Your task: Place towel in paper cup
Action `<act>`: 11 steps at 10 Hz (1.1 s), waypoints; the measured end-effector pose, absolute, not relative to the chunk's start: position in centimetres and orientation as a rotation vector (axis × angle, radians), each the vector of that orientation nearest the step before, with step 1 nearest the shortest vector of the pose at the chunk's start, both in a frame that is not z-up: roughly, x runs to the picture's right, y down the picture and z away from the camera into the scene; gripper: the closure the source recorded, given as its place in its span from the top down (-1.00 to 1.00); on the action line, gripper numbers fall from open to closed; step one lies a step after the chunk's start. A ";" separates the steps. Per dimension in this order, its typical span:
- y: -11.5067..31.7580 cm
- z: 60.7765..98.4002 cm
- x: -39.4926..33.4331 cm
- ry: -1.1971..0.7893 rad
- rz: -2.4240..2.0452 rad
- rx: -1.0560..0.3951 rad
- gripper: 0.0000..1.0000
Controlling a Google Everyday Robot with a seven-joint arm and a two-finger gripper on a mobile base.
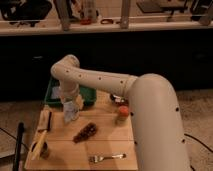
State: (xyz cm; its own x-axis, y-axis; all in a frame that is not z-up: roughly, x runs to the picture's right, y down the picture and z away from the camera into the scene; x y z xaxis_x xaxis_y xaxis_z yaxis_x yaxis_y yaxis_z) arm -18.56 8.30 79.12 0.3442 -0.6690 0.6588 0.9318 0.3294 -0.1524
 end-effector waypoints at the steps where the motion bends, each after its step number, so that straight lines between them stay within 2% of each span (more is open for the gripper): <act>1: 8.3 79.2 -18.5 -0.540 -1.116 -0.570 0.60; 11: 7.4 78.9 -18.2 -0.536 -1.103 -0.563 0.60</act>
State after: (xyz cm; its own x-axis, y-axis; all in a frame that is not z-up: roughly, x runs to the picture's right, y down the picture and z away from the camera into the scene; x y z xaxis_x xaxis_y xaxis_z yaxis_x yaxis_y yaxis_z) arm -18.17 7.39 78.90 0.3555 -0.6681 0.6537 0.9268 0.3425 -0.1541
